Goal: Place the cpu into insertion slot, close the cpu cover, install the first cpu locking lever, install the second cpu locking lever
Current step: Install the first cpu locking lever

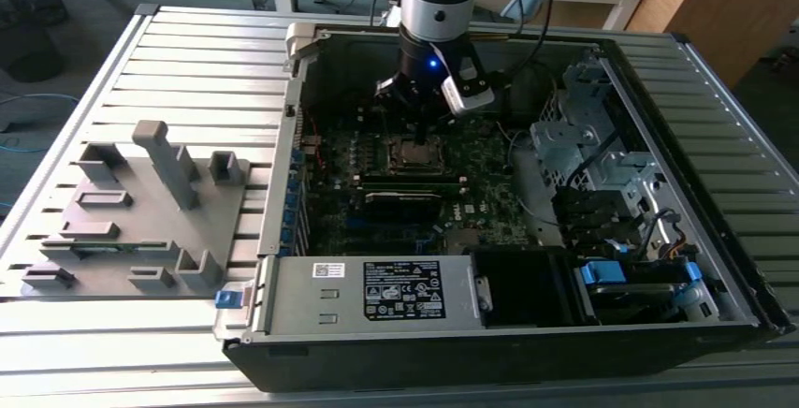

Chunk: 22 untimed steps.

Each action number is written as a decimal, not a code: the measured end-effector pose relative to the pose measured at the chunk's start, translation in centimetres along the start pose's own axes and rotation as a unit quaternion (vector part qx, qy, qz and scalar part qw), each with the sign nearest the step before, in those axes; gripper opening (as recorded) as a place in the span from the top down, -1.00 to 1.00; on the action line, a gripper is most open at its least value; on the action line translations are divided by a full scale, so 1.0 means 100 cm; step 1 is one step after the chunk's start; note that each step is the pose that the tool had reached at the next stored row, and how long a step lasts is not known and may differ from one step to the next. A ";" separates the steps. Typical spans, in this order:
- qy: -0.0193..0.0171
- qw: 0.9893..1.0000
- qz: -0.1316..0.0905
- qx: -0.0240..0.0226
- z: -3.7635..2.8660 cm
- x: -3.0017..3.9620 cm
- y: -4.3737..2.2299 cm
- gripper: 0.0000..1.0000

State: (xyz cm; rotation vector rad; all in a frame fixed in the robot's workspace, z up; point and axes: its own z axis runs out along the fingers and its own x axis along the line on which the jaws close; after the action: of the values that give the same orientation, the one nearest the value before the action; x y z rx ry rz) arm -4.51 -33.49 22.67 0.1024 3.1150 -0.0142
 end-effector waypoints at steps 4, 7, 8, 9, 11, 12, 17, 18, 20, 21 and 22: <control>0.000 1.000 0.000 0.000 -0.0009 0.0000 0.0000 0.80; 0.000 1.000 0.000 0.000 -0.0014 0.0000 0.0001 0.80; 0.000 1.000 0.000 0.000 -0.0017 0.0000 0.0002 0.80; 0.000 1.000 0.000 0.000 -0.0019 0.0000 0.0003 0.80; 0.000 1.000 0.000 0.000 -0.0022 0.0000 0.0004 0.80; 0.000 1.000 0.000 0.000 -0.0025 0.0000 0.0004 0.80; 0.000 1.000 0.000 0.000 -0.0043 -0.0001 0.0006 0.80; 0.000 1.000 0.000 0.000 -0.0046 -0.0001 0.0006 0.80; 0.000 1.000 0.000 0.000 -0.0050 -0.0001 0.0007 0.80; 0.000 1.000 0.000 0.000 -0.0051 -0.0001 0.0007 0.80; 0.000 1.000 0.000 0.000 -0.0052 -0.0001 0.0007 0.80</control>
State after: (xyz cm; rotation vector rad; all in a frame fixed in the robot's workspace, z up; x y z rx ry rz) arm -4.51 -33.42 23.19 0.1024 3.1150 -0.0141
